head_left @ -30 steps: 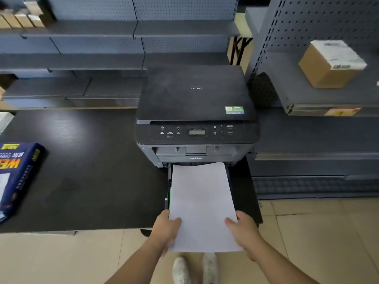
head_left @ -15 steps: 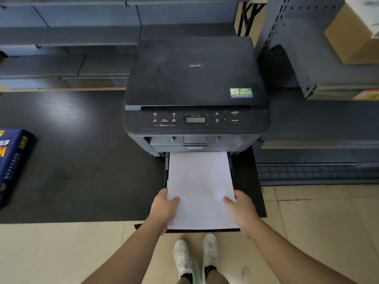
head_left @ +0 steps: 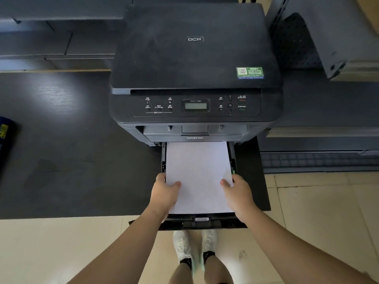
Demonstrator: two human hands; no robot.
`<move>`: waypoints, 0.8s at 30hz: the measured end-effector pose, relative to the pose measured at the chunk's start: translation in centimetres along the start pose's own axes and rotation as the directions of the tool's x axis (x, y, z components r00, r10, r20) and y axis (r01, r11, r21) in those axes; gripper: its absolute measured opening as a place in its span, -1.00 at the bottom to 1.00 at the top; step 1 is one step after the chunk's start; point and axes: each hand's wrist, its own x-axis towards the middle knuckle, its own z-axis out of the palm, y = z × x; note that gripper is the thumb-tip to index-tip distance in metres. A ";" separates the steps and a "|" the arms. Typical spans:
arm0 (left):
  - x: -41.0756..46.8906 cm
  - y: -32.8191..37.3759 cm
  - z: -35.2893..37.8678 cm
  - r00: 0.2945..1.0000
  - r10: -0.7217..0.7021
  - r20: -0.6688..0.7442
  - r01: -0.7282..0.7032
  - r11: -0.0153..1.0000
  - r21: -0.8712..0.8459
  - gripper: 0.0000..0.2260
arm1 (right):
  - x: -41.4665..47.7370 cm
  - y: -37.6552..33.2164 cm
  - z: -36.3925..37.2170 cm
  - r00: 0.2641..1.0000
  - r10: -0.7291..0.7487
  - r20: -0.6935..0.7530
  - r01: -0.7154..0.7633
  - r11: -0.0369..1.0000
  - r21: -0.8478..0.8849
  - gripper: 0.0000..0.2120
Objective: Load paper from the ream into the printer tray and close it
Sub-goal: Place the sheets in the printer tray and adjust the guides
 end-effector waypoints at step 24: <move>-1.7 -0.3 -1.4 0.963 -0.050 0.264 0.033 0.997 0.069 -0.25 | -0.6 1.8 -1.4 0.983 0.064 0.173 -0.066 0.998 0.006 -0.64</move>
